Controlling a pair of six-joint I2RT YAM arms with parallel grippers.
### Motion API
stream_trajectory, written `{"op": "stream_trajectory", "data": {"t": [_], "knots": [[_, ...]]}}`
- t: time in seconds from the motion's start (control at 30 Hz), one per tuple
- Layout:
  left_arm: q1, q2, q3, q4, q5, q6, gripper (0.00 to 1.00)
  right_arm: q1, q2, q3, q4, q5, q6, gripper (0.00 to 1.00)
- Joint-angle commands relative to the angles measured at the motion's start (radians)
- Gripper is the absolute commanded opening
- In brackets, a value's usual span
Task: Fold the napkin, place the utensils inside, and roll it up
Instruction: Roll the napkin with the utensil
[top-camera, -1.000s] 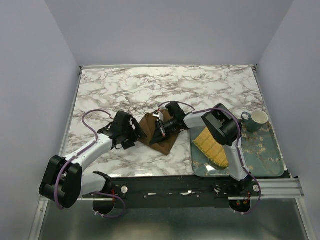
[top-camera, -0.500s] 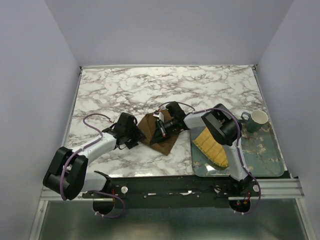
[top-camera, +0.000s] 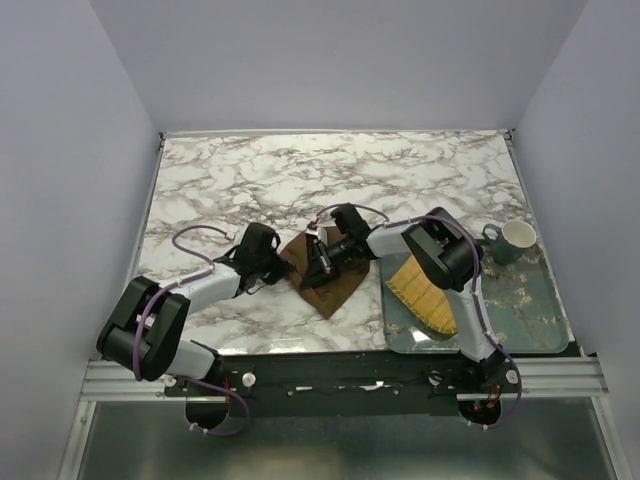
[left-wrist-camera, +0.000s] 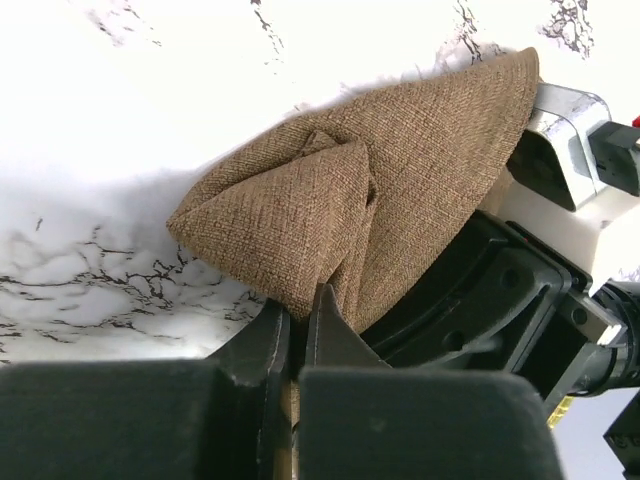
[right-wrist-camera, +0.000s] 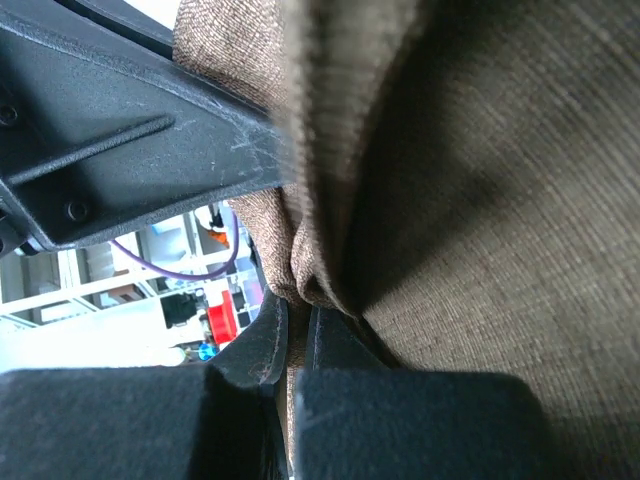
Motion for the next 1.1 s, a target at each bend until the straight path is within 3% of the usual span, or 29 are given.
{"op": "stream_trajectory", "data": {"t": [0.0, 0.13, 0.27, 0.43, 0.6, 0.73, 0.9, 1.07], "knots": [[0.000, 0.036, 0.016, -0.153, -0.083, 0.094, 0.00, 0.000, 0.032, 0.035, -0.191, 0.077, -0.126, 0.01], [-0.001, 0.051, 0.079, -0.308, -0.088, 0.091, 0.00, 0.001, -0.014, 0.102, -0.422, 0.211, -0.265, 0.05], [-0.004, 0.060, 0.136, -0.389, -0.078, 0.080, 0.00, 0.021, -0.110, 0.158, -0.593, 0.421, -0.373, 0.28], [-0.010, 0.085, 0.190, -0.468, -0.092, 0.071, 0.00, 0.087, -0.245, 0.202, -0.722, 0.691, -0.410, 0.46], [-0.010, 0.121, 0.210, -0.489, -0.049, 0.038, 0.00, 0.202, -0.327, 0.173, -0.700, 0.956, -0.355, 0.58], [-0.012, 0.138, 0.222, -0.501, -0.037, 0.027, 0.00, 0.313, -0.362, 0.091, -0.537, 1.122, -0.313, 0.63], [-0.013, 0.126, 0.239, -0.523, -0.057, 0.025, 0.00, 0.426, -0.403, -0.052, -0.346, 1.313, -0.328, 0.66], [-0.013, 0.135, 0.236, -0.520, -0.051, 0.018, 0.00, 0.497, -0.399, -0.086, -0.245, 1.456, -0.381, 0.67]]}}
